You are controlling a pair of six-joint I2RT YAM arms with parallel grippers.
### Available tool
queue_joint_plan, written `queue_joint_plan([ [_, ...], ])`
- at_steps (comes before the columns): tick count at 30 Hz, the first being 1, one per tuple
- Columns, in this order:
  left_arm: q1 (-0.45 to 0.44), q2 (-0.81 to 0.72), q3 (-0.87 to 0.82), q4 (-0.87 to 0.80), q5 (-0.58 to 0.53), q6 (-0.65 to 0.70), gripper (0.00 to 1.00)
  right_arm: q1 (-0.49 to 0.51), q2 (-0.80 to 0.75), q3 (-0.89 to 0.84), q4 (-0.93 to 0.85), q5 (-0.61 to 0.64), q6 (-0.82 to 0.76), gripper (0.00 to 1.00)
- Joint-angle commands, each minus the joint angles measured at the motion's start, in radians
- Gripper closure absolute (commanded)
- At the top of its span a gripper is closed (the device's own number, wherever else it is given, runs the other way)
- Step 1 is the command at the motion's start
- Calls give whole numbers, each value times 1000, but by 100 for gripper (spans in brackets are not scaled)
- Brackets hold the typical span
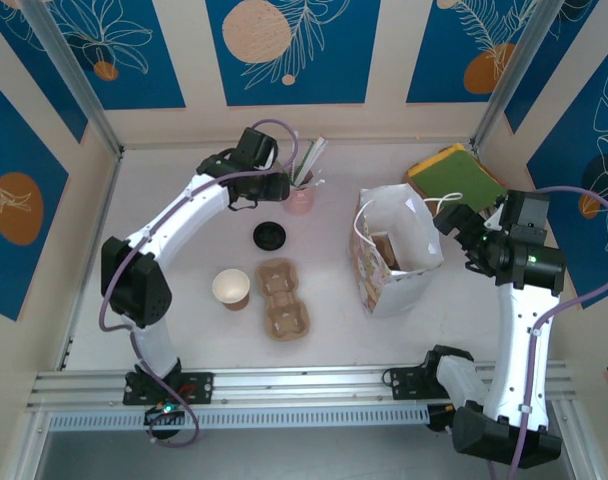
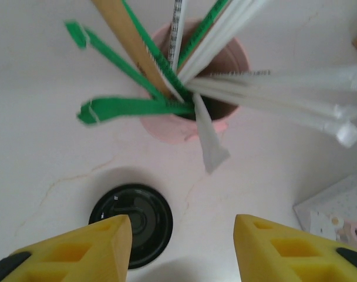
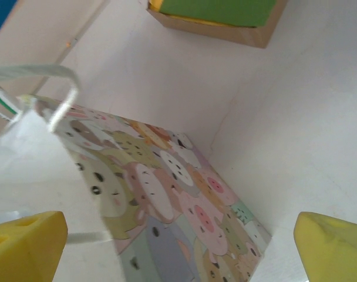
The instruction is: Pack the takeout coffee
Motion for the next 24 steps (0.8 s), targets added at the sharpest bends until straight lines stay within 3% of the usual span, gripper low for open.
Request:
queue_joint_plan([
  [1,-4,51,70,18,-19,12,59,7,1,45,-1,-55,8,1],
  [6,-4,116,109,53,44,-3,59,7,12,56,-23,-34,11,1],
  [12,-4,175,143,76,16,5,59,7,29,71,-26,-56,7,1],
  [24,-3,250,195,90,12,13,69,7,13,88,-37,-108,7,1],
])
